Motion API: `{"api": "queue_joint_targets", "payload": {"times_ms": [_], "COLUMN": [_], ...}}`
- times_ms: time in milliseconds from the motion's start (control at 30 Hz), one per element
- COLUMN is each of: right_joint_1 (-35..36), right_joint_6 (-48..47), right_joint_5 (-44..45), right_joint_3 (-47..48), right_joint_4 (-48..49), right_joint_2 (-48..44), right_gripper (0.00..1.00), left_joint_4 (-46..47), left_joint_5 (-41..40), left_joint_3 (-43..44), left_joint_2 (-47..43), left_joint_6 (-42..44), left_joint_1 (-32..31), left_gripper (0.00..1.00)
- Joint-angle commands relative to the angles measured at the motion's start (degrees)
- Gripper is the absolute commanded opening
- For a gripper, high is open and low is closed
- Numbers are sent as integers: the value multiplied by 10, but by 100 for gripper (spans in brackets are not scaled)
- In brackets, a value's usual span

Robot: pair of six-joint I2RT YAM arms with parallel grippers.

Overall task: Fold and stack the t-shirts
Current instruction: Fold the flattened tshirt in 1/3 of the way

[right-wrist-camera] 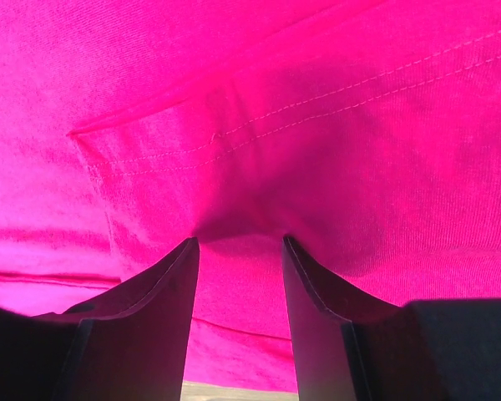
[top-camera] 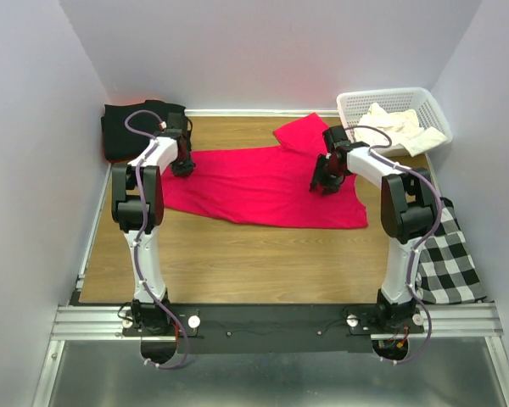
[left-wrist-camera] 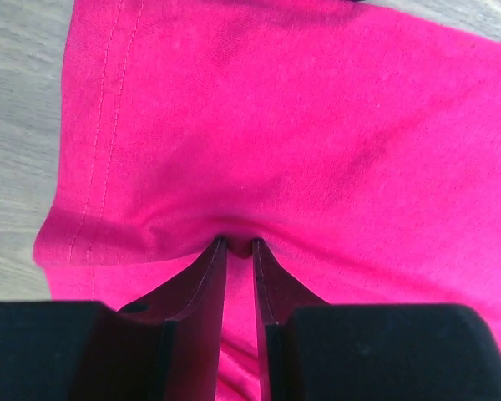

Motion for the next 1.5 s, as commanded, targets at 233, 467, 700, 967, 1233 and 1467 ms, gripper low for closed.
{"api": "queue_joint_targets", "payload": {"times_ms": [233,467,700,967,1233,1467], "right_joint_1": [-8,-7,-7,-7,-7,-7], "right_joint_6": [-12,-11,-11,-5,-6,-5], "right_joint_5": [38,35,16,11,11,10], "right_joint_3": [9,4,5,3,5,6], "right_joint_4": [-26,-26,-27,-30,-33,-35], "right_joint_2": [5,-15,-44,-68,-71,-70], "right_gripper": [53,53,54,54,54,54], "left_joint_4": [2,1,6,-2,2,-7], "left_joint_5": [10,10,18,-12,-24,-31], "left_joint_3": [-51,-104,-131,-158,-169,-182], "left_joint_2": [-131,-149,-139,-123,-108,-134], "left_joint_6": [40,47,37,30,30,30], "left_joint_1": [-2,-2,-2,-2,-2,-2], "left_gripper": [36,37,37,37,37,17]}}
